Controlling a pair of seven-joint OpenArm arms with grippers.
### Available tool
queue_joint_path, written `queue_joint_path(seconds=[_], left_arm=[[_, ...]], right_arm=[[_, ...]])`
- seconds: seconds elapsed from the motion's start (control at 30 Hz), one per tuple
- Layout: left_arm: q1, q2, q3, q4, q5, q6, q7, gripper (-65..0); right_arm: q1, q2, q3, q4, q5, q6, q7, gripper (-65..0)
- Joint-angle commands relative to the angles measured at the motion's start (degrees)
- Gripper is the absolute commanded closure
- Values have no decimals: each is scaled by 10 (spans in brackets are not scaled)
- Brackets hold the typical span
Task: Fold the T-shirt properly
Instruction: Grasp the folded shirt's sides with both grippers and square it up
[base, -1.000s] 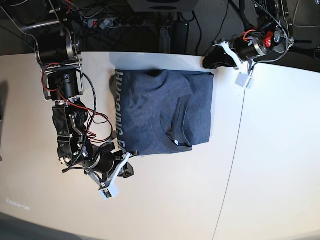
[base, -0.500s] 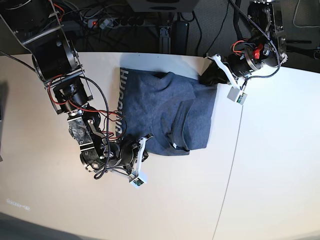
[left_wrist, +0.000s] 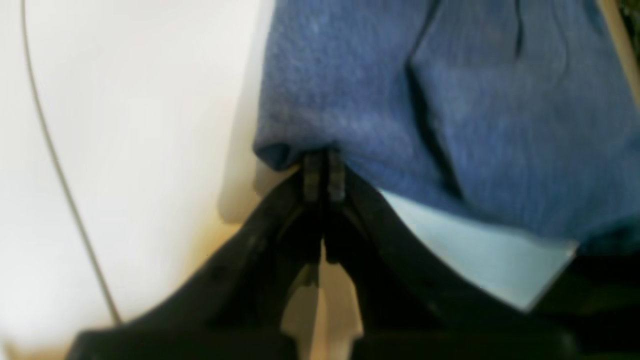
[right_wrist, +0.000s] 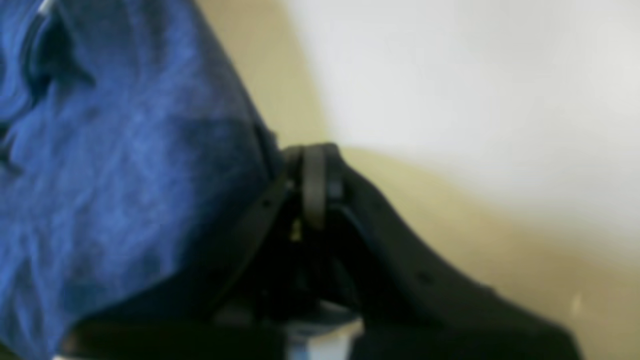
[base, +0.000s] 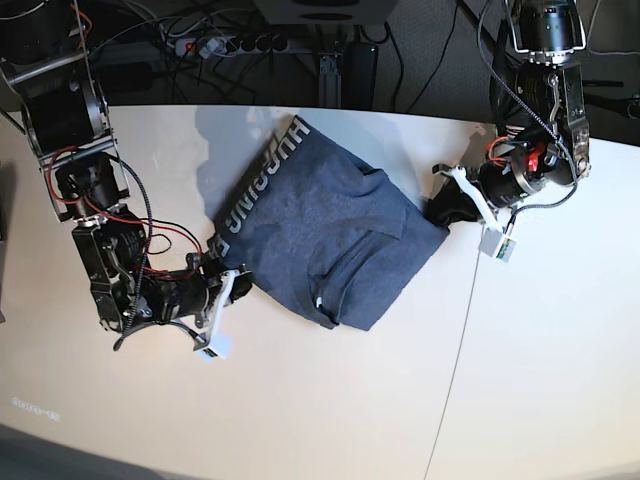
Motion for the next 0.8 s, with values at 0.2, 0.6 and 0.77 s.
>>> queue_joint_path(seconds=[0.2, 0.6, 0.77], left_arm=[[-67, -14, 1, -60, 45, 8, 31, 0], [-153, -17, 77, -79, 62, 8, 28, 0], [-194, -21, 106, -116, 62, 8, 22, 0]], right_arm=[[-66, 50, 3, 75, -10, 44, -20, 0], [-247, 71, 73, 229, -13, 44, -23, 0], [-327, 69, 121, 299, -12, 44, -24, 0]])
